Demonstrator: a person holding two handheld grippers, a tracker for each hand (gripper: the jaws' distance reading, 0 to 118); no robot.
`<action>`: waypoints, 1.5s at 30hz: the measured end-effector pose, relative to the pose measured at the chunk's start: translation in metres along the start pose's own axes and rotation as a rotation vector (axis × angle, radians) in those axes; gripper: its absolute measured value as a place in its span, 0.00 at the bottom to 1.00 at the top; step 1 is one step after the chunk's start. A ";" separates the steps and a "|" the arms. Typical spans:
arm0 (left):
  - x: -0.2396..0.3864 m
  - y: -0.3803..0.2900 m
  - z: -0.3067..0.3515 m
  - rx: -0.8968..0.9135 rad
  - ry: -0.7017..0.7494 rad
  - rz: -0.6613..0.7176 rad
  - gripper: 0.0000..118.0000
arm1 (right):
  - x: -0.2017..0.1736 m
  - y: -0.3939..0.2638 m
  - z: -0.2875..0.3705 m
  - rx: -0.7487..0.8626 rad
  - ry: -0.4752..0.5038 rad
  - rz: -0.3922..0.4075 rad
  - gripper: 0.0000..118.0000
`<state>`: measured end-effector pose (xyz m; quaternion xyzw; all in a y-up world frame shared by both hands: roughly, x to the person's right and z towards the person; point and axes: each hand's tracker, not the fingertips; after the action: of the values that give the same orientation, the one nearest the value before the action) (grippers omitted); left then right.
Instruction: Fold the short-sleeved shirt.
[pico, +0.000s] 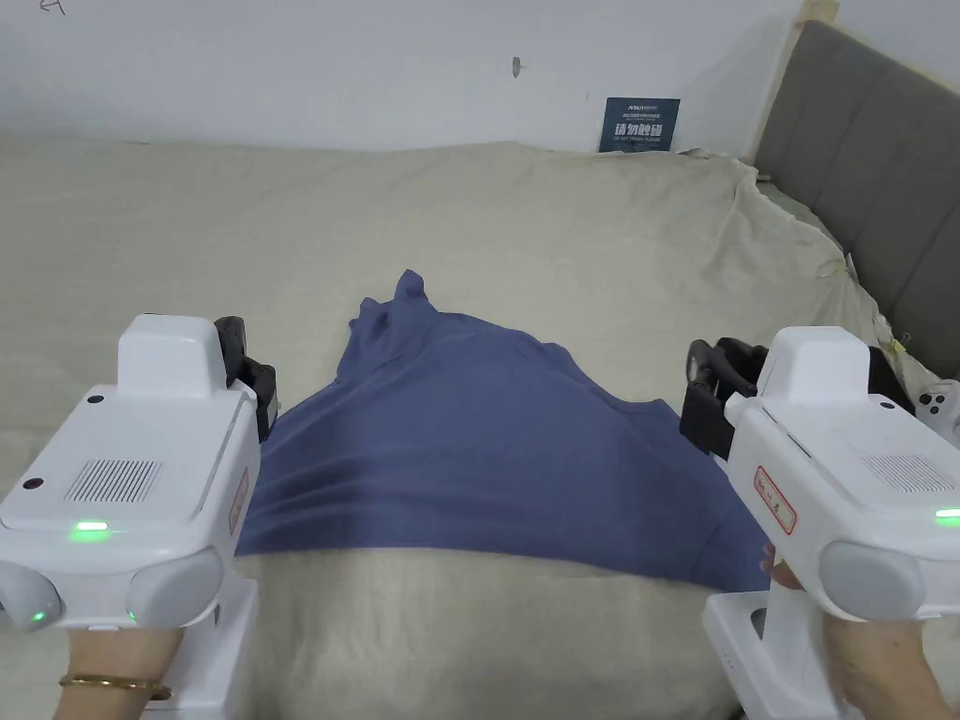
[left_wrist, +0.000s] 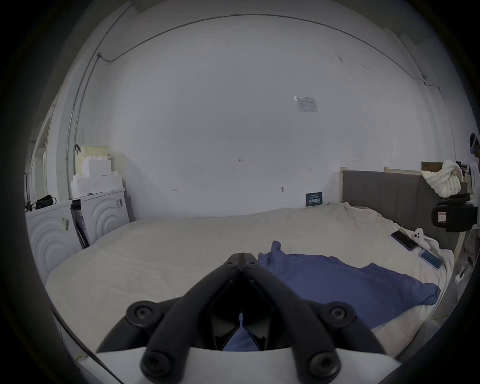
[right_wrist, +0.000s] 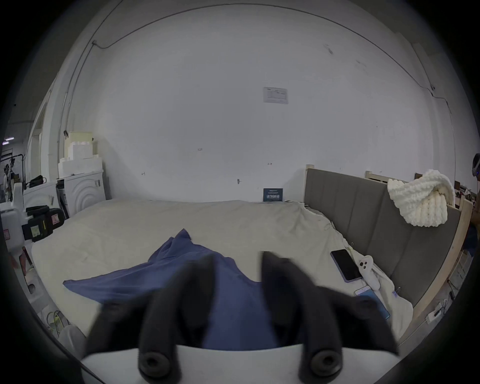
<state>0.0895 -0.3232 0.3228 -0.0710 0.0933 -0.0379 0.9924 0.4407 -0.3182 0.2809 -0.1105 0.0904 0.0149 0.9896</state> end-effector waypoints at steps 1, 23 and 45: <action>-0.001 0.001 0.000 -0.001 -0.004 0.014 0.00 | -0.001 -0.001 0.000 0.007 -0.004 -0.014 0.00; -0.076 -0.013 -0.028 -0.306 0.090 0.189 0.94 | -0.015 -0.008 0.004 -0.028 0.025 -0.040 0.00; -0.184 -0.137 -0.096 -1.027 0.360 0.224 0.32 | -0.038 -0.016 -0.025 -0.120 0.063 0.027 0.00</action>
<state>-0.1178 -0.4545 0.2832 -0.5277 0.2750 0.1069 0.7965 0.3993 -0.3399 0.2672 -0.1688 0.1221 0.0301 0.9776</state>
